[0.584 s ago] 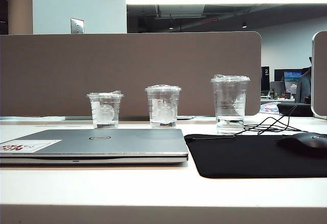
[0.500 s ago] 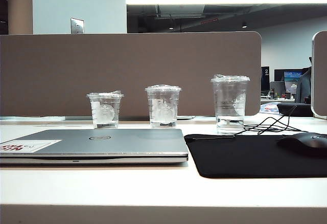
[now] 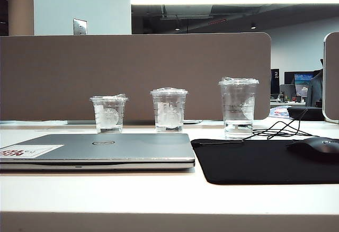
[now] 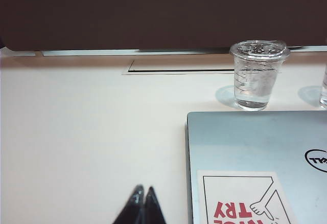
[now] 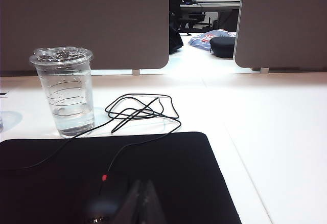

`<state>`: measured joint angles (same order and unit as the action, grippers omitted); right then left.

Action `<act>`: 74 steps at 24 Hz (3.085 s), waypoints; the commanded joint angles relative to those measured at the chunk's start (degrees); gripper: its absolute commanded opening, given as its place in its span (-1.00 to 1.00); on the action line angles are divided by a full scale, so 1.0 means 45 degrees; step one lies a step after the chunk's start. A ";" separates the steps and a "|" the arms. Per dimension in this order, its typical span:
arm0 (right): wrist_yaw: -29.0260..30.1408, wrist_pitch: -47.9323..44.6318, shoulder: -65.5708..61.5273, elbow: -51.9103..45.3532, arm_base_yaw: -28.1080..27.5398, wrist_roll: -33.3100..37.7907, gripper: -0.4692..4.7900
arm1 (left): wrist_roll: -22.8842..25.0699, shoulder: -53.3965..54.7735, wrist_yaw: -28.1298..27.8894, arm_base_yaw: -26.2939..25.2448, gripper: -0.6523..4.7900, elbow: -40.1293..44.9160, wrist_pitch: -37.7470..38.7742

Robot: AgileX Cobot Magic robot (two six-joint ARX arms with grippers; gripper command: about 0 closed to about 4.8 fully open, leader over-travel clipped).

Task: Pick up the coffee cup on the middle and place it on the right side of the laptop.

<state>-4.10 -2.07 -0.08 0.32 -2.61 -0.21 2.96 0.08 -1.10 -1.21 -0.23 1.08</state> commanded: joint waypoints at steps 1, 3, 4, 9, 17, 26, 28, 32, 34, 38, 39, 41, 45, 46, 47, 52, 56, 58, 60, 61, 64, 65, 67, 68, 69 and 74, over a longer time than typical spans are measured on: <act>0.0039 -0.0253 0.0024 -0.0058 0.0024 0.0049 -0.84 | 0.0005 0.0000 -0.0010 0.0005 -0.78 -0.0141 -0.0209; 0.0039 -0.0253 0.0024 -0.0058 0.0024 0.0049 -0.84 | 0.0005 0.0000 0.0039 0.0005 -0.78 -0.0359 -0.0223; 0.0039 -0.0253 0.0024 -0.0058 0.0024 0.0049 -0.84 | 0.0005 0.0000 0.0112 0.0005 -0.78 -0.0525 -0.0228; 0.0131 -0.0257 0.0024 -0.0058 0.0024 0.0068 -0.84 | 0.0005 0.0029 0.1214 0.0024 -0.78 -0.1219 -0.0238; 0.1331 -0.0578 0.0024 -0.0058 0.0034 0.2288 -0.84 | 0.0005 0.3065 0.1928 0.1817 -0.78 -0.2526 -0.0087; 0.2662 -0.0680 0.0024 -0.0058 0.0029 0.6363 -0.84 | 0.0005 0.9374 0.1948 0.4682 -0.78 -0.5688 -0.1117; 0.3672 -0.0879 0.0019 -0.0058 0.0034 0.6499 -0.84 | 0.0005 1.0103 0.1967 0.4838 -0.78 -0.6164 -0.1122; 0.5246 -0.1836 0.0005 0.0015 0.0034 0.6975 -0.84 | 0.0005 1.1380 0.1967 0.4896 -0.78 -0.6999 -0.1132; 0.5484 -0.2268 -0.0034 0.0189 0.0039 0.7660 -0.84 | 0.0005 1.1672 0.1957 0.4906 -0.78 -0.7184 -0.1132; 0.5853 -0.2283 -0.0588 0.1146 0.0049 0.7543 -0.84 | 0.0005 1.1725 0.1962 0.4906 -0.78 -0.7198 -0.1069; 0.6105 -0.2283 -0.0903 0.1477 0.0049 0.7320 -0.84 | 0.0005 1.1725 0.1962 0.4906 -0.78 -0.7198 -0.1078; 0.6931 -0.2283 -0.2642 0.2929 0.0126 0.6387 -0.84 | 0.0005 1.1725 0.1962 0.4906 -0.78 -0.7198 -0.1078; 0.9049 -0.2098 -0.6800 0.6033 0.0675 0.4503 -0.83 | 0.0005 1.1725 0.1967 0.4906 -0.78 -0.7203 -0.1078; 0.9870 -0.1967 -0.8471 0.7213 0.1015 0.3716 -0.73 | 0.0005 1.1725 0.1967 0.4906 -0.78 -0.7198 -0.1073; 1.0273 -0.1957 -0.9476 0.7883 0.1273 0.3177 -0.63 | 0.0005 1.1725 0.1967 0.4906 -0.78 -0.7198 -0.1078; 1.0652 -0.1889 -1.4328 1.1030 0.2594 0.0831 0.27 | 0.0005 1.1725 0.1967 0.4906 -0.78 -0.7198 -0.1083; 1.0642 -0.1792 -1.7126 1.2842 0.3381 0.0097 1.00 | 0.0005 1.1725 0.1962 0.4906 -0.78 -0.7203 -0.1083; 1.0564 -0.1783 -1.8729 1.3814 0.3832 -0.0826 1.00 | 0.0005 1.1725 0.1967 0.4911 -0.78 -0.7203 -0.1083; 1.0161 -0.1783 -2.0079 1.4552 0.4187 -0.1724 1.00 | 0.0005 1.1725 0.1962 0.4906 -0.78 -0.7198 -0.1073; 0.9763 -0.1797 -2.0754 1.4843 0.4289 -0.2399 1.00 | 0.0005 1.1725 0.1962 0.4906 -0.78 -0.7203 -0.1078; 0.8743 -0.1807 -2.1949 1.5193 0.4410 -0.2735 1.00 | 0.0005 1.1725 0.1967 0.4906 -0.78 -0.7198 -0.1078; 0.8374 -0.1987 -2.2377 1.5203 0.4444 -0.2735 1.00 | 0.0005 1.1725 0.1962 0.4906 -0.78 -0.7198 -0.1073; 0.8223 -0.2798 -2.3057 1.5208 0.4512 -0.2730 1.00 | 0.0005 1.1725 0.1967 0.4906 -0.78 -0.7198 -0.1078; 0.7995 -0.3303 -2.3353 1.5208 0.4600 -0.2730 1.00 | 0.0005 1.1725 0.1967 0.4906 -0.78 -0.7198 -0.1073; 0.7718 -0.3847 -2.3698 1.5232 0.4648 -0.2730 1.00 | 0.0005 1.1725 0.1967 0.4906 -0.78 -0.7203 -0.1078; 0.7096 -0.4391 -2.5305 1.6140 0.4789 -0.2628 1.00 | 0.0005 1.1725 0.1967 0.4906 -0.78 -0.7198 -0.1078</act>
<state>28.34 -20.62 -113.49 72.12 18.76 -12.27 2.96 52.97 7.55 20.86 -32.38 -3.20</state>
